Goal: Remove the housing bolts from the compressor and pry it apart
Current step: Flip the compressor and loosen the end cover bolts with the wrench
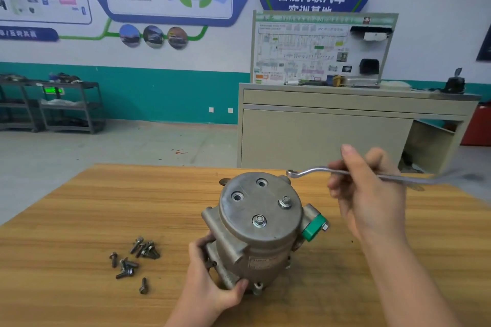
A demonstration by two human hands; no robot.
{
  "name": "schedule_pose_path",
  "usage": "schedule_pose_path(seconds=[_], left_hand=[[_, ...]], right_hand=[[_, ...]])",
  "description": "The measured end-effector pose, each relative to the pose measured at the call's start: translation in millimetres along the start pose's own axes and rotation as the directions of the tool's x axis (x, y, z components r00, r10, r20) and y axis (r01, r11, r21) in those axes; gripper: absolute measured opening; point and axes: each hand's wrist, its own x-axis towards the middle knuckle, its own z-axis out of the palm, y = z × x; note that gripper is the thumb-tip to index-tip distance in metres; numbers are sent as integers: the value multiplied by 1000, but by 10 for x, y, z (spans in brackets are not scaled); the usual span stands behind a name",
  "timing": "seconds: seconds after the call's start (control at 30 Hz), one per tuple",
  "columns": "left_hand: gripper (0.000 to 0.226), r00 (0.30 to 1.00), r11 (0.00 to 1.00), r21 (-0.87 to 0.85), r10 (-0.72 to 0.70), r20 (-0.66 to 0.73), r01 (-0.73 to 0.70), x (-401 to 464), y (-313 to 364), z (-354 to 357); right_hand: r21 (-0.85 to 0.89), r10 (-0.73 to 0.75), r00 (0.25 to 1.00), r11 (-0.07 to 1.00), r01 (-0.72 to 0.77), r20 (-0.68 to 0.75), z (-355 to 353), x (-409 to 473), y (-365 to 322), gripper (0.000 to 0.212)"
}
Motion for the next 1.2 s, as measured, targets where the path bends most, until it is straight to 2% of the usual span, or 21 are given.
schedule_pose_path(seconds=[0.07, 0.2, 0.37, 0.43, 0.5, 0.57, 0.6, 0.67, 0.73, 0.8, 0.83, 0.9, 0.93, 1.0, 1.07, 1.13, 1.2], left_hand=[[92, 1000, 1000, 19, 9, -3, -9, -4, 3, 3], [85, 1000, 999, 42, 21, 13, -21, -28, -17, -14], [86, 999, 999, 43, 3, 37, -5, -46, -6, -42], [88, 999, 999, 47, -6, 37, 4, -46, 10, -37], [87, 999, 998, 58, -3, 37, 0, -46, 1, -33], [85, 999, 997, 75, 17, 32, -19, -44, -33, -41], [84, 999, 996, 81, 22, 33, -25, -46, -38, -44], [83, 999, 996, 87, 24, 40, -28, -51, -33, -48], [82, 999, 996, 80, 23, 42, -27, -51, -35, -56], [82, 999, 997, 73, 14, 51, -18, -53, -20, -63], [82, 998, 997, 72, 12, 55, -16, -50, -14, -68], [83, 998, 998, 69, 6, 57, -10, -44, -9, -74], [83, 998, 998, 64, 1, 59, -5, -41, -5, -75], [83, 998, 998, 65, -3, 67, -1, -40, 0, -60], [83, 998, 997, 73, 5, 56, -9, -38, 4, -43], [82, 999, 997, 74, 13, 45, -16, -36, 23, -33], [82, 999, 998, 64, 5, 51, -8, -37, 54, -44]], right_hand=[[-93, -127, 992, 988, 127, 7, -15, -184, -14, 43], [-186, -278, 961, 944, 274, 1, -9, -406, 66, 43], [-263, -443, 896, 861, 436, 37, 115, -550, 111, 37], [-330, -514, 854, 795, 509, 82, 160, -623, 155, 35], [-460, -533, 843, 732, 502, 72, 182, -691, 234, 32], [-533, -390, 918, 793, 295, -72, 202, -781, 337, 33], [-531, -334, 932, 820, 212, -144, 207, -832, 384, 36], [-563, -451, 887, 760, 326, -96, 181, -934, 446, 35], [-473, -469, 881, 789, 392, -54, 155, -946, 394, 35], [-314, -401, 914, 877, 363, -63, 74, -847, 325, 35], [-219, -325, 943, 928, 303, -75, 19, -763, 287, 36], [-1, -60, 994, 998, 60, -90, -87, -465, 206, 41], [60, 96, 992, 994, -92, -76, -119, -290, 182, 45], [48, 361, 932, 932, -360, -20, -133, 73, 186, 51], [13, 525, 848, 850, -527, 72, -68, 351, 242, 54], [4, 597, 784, 795, -606, 168, 16, 495, 344, 56], [-13, 610, 765, 784, -621, 208, 102, 550, 428, 59]])
